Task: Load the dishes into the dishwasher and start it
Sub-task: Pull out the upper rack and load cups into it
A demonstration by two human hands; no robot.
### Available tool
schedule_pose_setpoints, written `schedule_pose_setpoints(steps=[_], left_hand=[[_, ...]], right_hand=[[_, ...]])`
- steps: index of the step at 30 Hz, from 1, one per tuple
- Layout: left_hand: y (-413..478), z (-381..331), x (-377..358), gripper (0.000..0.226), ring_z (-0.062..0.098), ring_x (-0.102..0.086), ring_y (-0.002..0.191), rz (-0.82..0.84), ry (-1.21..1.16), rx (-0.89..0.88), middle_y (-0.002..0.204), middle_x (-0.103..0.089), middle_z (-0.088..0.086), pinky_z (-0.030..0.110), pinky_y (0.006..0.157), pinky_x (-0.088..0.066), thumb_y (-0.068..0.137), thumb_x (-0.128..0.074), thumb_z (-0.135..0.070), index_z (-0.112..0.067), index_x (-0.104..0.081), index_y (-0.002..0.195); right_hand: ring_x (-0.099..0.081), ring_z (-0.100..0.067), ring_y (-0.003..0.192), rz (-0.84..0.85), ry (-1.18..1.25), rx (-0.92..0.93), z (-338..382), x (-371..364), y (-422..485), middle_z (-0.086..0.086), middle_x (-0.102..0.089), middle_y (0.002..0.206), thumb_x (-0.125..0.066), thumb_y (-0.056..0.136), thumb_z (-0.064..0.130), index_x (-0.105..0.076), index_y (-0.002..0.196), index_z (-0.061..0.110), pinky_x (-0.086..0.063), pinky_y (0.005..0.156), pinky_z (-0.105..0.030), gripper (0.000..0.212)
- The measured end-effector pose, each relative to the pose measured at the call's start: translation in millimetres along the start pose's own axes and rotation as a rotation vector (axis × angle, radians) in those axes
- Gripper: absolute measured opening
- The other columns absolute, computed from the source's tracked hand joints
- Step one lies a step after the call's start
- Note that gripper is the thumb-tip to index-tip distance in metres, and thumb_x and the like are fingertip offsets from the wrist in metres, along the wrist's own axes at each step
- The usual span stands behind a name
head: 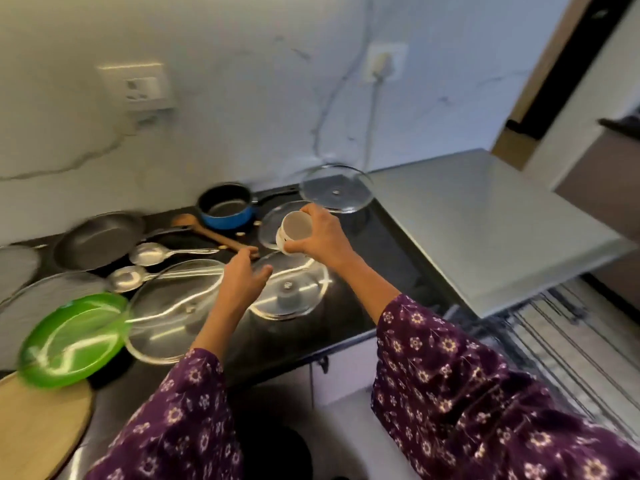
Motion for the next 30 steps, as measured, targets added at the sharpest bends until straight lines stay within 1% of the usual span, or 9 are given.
schedule_pose_setpoints(steps=[6,9,12,15,18,24,26,28,30], left_hand=[[-22,-110,-115,0.049,0.029,-0.055,0.112,0.194,0.019,-0.163,0.129,-0.056,0.014,0.029,0.086,-0.038,0.089,-0.061,-0.023,-0.006,-0.046,0.132],[-49,-162,-174,0.048,0.028,-0.055,0.114,0.313,0.016,-0.221,0.131,-0.054,0.014,0.023,0.084,-0.036,0.091,-0.059,-0.023,-0.005,-0.045,0.133],[-83,-204,-229,0.046,0.026,-0.058,0.109,0.404,-0.019,-0.244,0.129,-0.055,0.014,0.028,0.087,-0.042,0.090,-0.059,-0.023,-0.006,-0.046,0.132],[-120,-241,-282,0.043,0.030,-0.058,0.109,0.478,-0.010,-0.291,0.121,-0.060,0.017,0.031,0.090,-0.043,0.089,-0.059,-0.020,-0.005,-0.049,0.128],[-148,-269,-331,0.042,0.029,-0.058,0.107,0.546,0.020,-0.327,0.115,-0.062,0.015,0.030,0.084,-0.041,0.089,-0.059,-0.022,-0.005,-0.050,0.126],[-174,-284,-411,0.052,0.024,-0.057,0.114,0.664,0.043,-0.349,0.137,-0.050,0.011,0.028,0.088,-0.041,0.093,-0.055,-0.029,-0.007,-0.041,0.137],[-174,-284,-432,0.051,0.022,-0.056,0.115,0.701,0.021,-0.311,0.138,-0.050,0.011,0.026,0.088,-0.039,0.094,-0.053,-0.032,-0.007,-0.041,0.137],[-167,-278,-457,0.049,0.019,-0.056,0.113,0.747,-0.032,-0.209,0.135,-0.052,0.009,0.025,0.091,-0.039,0.095,-0.050,-0.041,-0.011,-0.045,0.133],[-159,-270,-483,0.057,0.020,-0.056,0.109,0.826,-0.209,0.038,0.129,-0.055,0.009,0.034,0.095,-0.046,0.089,-0.049,-0.059,-0.015,-0.048,0.124]], right_hand=[[-0.050,-0.016,0.099,-0.223,-0.037,-0.163,-96,119,-62,-0.007,-0.053,0.114,-0.085,0.060,0.032,-0.052,0.121,0.011,-0.031,0.074,-0.014,0.072],[-0.051,-0.021,0.104,-0.314,-0.046,-0.267,-149,173,-106,-0.009,-0.053,0.116,-0.084,0.062,0.032,-0.052,0.121,0.011,-0.028,0.072,-0.013,0.070],[-0.050,-0.024,0.105,-0.378,-0.055,-0.348,-196,221,-151,-0.011,-0.052,0.115,-0.084,0.063,0.030,-0.051,0.121,0.010,-0.027,0.073,-0.013,0.069],[-0.049,-0.024,0.106,-0.403,-0.075,-0.439,-239,266,-196,-0.012,-0.049,0.120,-0.083,0.064,0.027,-0.048,0.126,0.009,-0.031,0.078,-0.019,0.074],[-0.050,-0.023,0.105,-0.413,-0.067,-0.524,-283,300,-233,-0.012,-0.048,0.124,-0.083,0.064,0.029,-0.046,0.126,0.008,-0.036,0.076,-0.024,0.075],[-0.046,-0.019,0.102,-0.397,-0.017,-0.683,-360,321,-271,-0.005,-0.042,0.120,-0.081,0.065,0.038,-0.037,0.127,0.010,-0.047,0.081,-0.034,0.081],[-0.049,-0.019,0.102,-0.391,0.077,-0.744,-386,318,-275,-0.004,-0.044,0.118,-0.082,0.063,0.035,-0.037,0.127,0.011,-0.053,0.084,-0.037,0.081],[-0.054,-0.019,0.099,-0.393,0.204,-0.818,-415,312,-276,-0.003,-0.047,0.117,-0.081,0.062,0.032,-0.039,0.126,0.015,-0.056,0.079,-0.036,0.078],[-0.056,-0.017,0.096,-0.386,0.296,-0.881,-442,303,-277,-0.001,-0.050,0.114,-0.080,0.061,0.034,-0.041,0.123,0.017,-0.057,0.074,-0.031,0.075]])
Point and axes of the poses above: each hand's wrist, its own y-axis towards the middle knuckle, its own x-axis out of the back of the hand, z = x × y, the point moved 5 cm from there along y, towards the middle knuckle
